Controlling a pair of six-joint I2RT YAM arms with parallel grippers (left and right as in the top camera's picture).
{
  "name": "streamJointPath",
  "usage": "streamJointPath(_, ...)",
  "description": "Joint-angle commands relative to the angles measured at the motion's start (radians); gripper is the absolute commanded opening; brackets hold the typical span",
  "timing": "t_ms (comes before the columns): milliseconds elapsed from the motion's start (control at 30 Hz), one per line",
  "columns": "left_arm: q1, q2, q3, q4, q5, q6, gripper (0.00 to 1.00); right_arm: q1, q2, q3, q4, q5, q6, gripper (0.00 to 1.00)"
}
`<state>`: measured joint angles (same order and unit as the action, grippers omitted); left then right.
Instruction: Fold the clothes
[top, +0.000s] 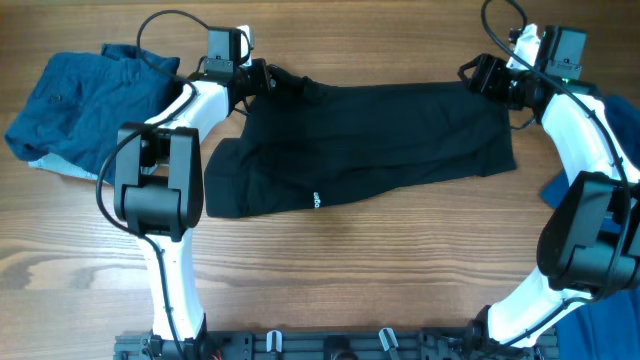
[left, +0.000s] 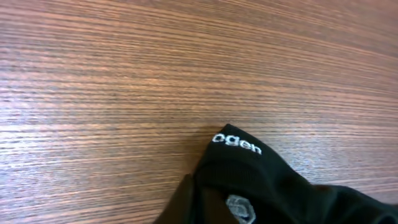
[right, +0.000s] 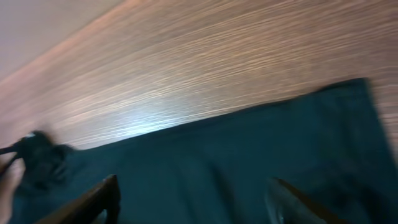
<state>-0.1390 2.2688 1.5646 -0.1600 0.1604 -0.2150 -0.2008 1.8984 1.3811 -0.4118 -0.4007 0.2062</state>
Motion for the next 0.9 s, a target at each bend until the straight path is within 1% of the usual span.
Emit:
streamJointPath(0, 0.003, 0.003, 0.013, -0.032, -0.031, 0.010, 0.04, 0.000, 0.030, 0.025, 0.000, 0.136, -0.023, 0.78)
streamJointPath(100, 0.004, -0.015, 0.013, -0.095, -0.031, 0.010, 0.04, -0.005, 0.030, 0.025, 0.016, 0.208, -0.023, 0.77)
streamJointPath(167, 0.004, -0.039, 0.013, -0.139, -0.031, 0.010, 0.04, -0.020, 0.032, 0.025, 0.040, 0.227, -0.023, 0.74)
streamJointPath(300, 0.003, -0.112, 0.013, -0.213, -0.029, 0.010, 0.04, -0.081, 0.050, 0.025, 0.098, 0.212, -0.022, 0.68)
streamJointPath(367, 0.003, -0.153, 0.013, -0.231, -0.016, 0.011, 0.04, -0.119, 0.063, 0.025, 0.107, 0.156, -0.022, 0.67)
streamJointPath(467, 0.003, -0.206, 0.013, -0.235, 0.035, 0.029, 0.04, -0.140, 0.100, 0.025, 0.121, 0.061, -0.023, 0.67)
streamJointPath(567, -0.003, -0.236, 0.013, -0.235, 0.071, 0.029, 0.04, -0.130, 0.155, 0.025, 0.156, 0.035, -0.041, 0.70)
streamJointPath(867, -0.032, -0.248, 0.013, -0.297, 0.075, 0.029, 0.04, -0.113, 0.302, 0.025, 0.332, -0.026, -0.045, 0.70)
